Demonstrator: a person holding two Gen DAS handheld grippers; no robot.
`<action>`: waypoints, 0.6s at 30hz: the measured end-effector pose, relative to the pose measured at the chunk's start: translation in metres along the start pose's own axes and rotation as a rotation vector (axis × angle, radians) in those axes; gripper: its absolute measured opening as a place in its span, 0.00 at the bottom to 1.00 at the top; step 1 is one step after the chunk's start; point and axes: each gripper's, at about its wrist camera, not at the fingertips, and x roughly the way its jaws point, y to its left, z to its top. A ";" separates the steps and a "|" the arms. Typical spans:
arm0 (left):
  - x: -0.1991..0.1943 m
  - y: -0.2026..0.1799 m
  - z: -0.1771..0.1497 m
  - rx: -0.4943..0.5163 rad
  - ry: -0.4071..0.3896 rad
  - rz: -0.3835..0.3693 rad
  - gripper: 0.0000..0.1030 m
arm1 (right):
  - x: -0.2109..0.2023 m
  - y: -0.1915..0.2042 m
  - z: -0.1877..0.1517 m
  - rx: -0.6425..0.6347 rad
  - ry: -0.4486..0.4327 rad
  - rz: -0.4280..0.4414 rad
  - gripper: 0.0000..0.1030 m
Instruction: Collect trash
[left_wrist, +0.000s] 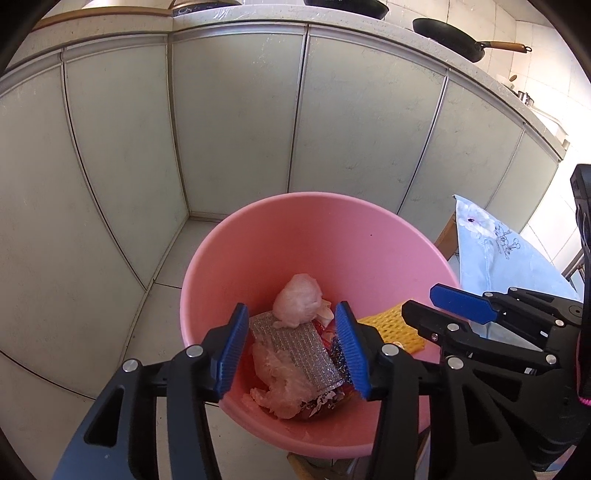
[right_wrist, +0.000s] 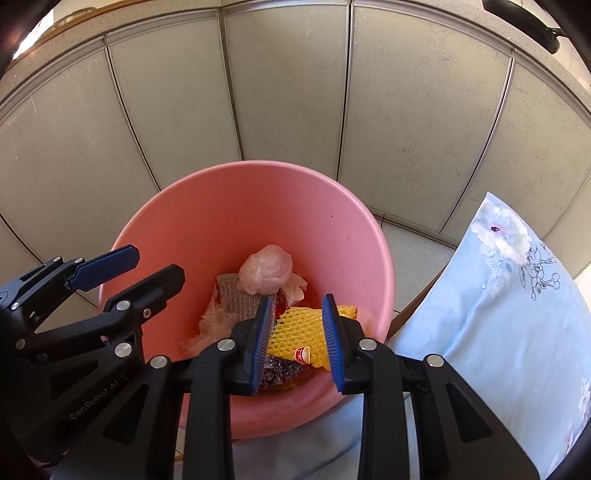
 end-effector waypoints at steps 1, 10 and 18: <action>-0.002 -0.001 0.000 0.002 -0.004 -0.002 0.47 | -0.002 -0.002 -0.001 0.003 -0.005 0.003 0.28; -0.028 -0.010 0.002 0.036 -0.041 -0.014 0.47 | -0.024 -0.001 -0.009 0.029 -0.047 0.023 0.28; -0.052 -0.014 0.002 0.030 -0.070 -0.023 0.47 | -0.048 -0.011 -0.019 0.082 -0.098 0.057 0.39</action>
